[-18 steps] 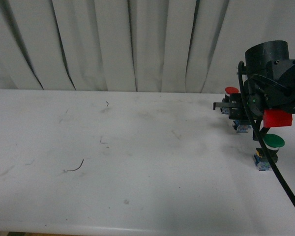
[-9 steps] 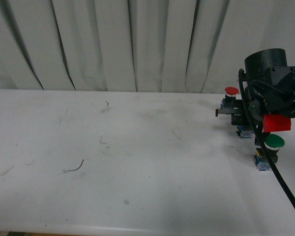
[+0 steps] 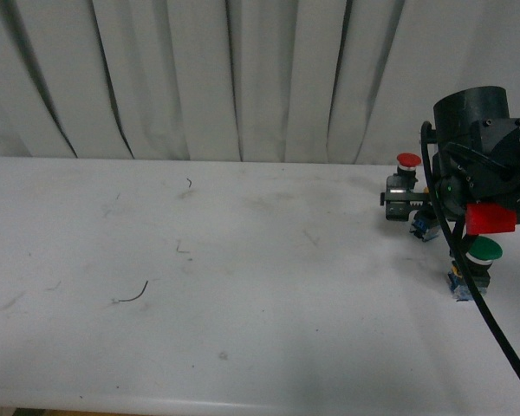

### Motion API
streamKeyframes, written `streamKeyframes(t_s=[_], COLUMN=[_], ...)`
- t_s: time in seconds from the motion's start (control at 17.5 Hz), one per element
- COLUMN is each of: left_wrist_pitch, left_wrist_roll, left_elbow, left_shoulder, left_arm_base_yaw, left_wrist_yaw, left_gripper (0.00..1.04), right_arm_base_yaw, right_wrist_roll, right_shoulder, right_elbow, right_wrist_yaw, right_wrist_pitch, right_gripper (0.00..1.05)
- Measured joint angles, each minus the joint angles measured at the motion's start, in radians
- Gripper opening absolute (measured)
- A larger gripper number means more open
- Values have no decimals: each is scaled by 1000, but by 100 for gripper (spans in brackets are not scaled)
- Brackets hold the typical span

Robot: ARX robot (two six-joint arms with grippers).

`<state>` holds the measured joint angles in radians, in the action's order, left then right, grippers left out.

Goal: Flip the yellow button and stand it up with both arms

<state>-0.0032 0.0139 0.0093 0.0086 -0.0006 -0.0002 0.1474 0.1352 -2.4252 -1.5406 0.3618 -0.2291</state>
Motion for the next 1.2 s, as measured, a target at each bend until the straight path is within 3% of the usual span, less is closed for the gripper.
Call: streamKeyframes(t_s=[0.51, 0.63, 0.8, 0.91, 0.97, 1.2], left_wrist_pitch=[0, 0, 0, 0, 0, 0], left_wrist_roll=[0, 0, 0, 0, 0, 0], left_elbow=[0, 0, 0, 0, 0, 0], left_shoulder=[0, 0, 0, 0, 0, 0], left_arm_base_yaw=[0, 0, 0, 0, 0, 0], left_wrist_yaw=[0, 0, 0, 0, 0, 0], left_gripper=[98, 98, 98, 98, 98, 98], right_arm_base_yaw=[-31, -54, -124, -156, -154, -148], right_wrist_roll=[25, 24, 25, -33, -71, -122], right_shoulder=[173, 290, 615, 864, 994, 1592], right_elbow=[107, 204, 491, 734, 844, 1286], right_wrist_yaw=[-76, -109, -248, -343, -352, -361], right_wrist_pitch=[-62, -141, -307, -492, -498, -229], right_gripper=[98, 98, 98, 85, 76, 33])
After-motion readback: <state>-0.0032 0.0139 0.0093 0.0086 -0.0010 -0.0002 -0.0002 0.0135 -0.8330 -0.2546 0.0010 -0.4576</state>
